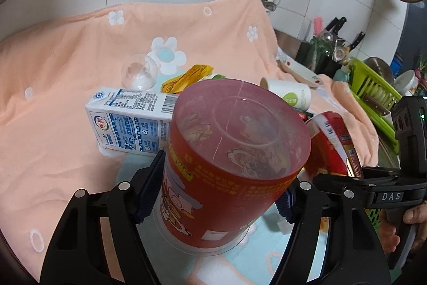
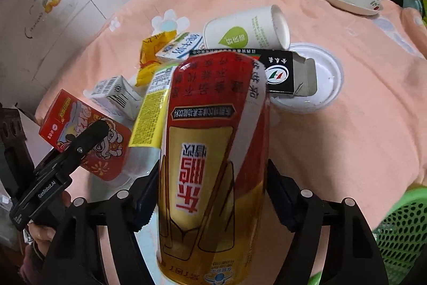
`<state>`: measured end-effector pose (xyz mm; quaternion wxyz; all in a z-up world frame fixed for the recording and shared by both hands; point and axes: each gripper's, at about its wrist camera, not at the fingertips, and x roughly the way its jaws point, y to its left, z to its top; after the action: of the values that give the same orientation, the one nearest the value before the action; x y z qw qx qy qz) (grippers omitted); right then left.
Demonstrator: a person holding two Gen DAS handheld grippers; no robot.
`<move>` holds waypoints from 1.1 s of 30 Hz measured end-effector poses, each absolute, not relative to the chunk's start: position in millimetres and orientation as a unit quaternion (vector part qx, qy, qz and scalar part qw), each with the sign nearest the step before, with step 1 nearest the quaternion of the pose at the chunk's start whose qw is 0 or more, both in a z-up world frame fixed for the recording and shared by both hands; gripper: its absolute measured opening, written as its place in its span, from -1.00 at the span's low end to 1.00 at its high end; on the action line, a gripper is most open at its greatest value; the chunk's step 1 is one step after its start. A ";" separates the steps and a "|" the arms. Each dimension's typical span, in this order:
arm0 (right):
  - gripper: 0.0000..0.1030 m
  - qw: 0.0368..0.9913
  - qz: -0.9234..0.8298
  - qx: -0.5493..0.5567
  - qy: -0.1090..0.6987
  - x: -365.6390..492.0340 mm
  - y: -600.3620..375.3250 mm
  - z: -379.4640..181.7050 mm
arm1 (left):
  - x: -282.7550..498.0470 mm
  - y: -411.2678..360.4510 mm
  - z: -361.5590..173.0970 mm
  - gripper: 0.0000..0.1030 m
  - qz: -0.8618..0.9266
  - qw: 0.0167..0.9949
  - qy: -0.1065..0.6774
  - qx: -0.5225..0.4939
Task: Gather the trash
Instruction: 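Drop the drink bottle into the green basket with the right tool while the left drops the red cup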
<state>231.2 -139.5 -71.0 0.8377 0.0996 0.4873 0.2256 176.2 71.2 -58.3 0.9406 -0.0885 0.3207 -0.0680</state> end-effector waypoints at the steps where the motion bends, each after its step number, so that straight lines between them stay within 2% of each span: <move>1: 0.36 0.839 0.226 0.102 0.484 229.1 -142.2 -69.4 | 173.4 70.8 -55.6 0.37 -0.069 0.941 0.319 -0.091; 12: 0.35 0.856 0.225 0.140 0.444 193.6 -184.0 -43.3 | 134.3 50.1 -24.5 0.37 -0.099 0.948 0.290 -0.088; 22: 0.33 0.884 0.169 0.147 0.410 147.3 -252.1 -25.5 | 111.0 -0.1 -7.5 0.37 -0.163 0.943 0.280 -0.076; 33: 0.33 0.882 0.052 0.108 0.456 108.6 -326.0 -75.9 | 98.4 -66.8 -12.7 0.37 -0.229 0.927 0.293 -0.051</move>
<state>108.6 -326.0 -75.9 0.8817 0.1079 0.4563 0.0520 98.4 -66.8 -12.7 0.9268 -0.0510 0.2934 -0.2291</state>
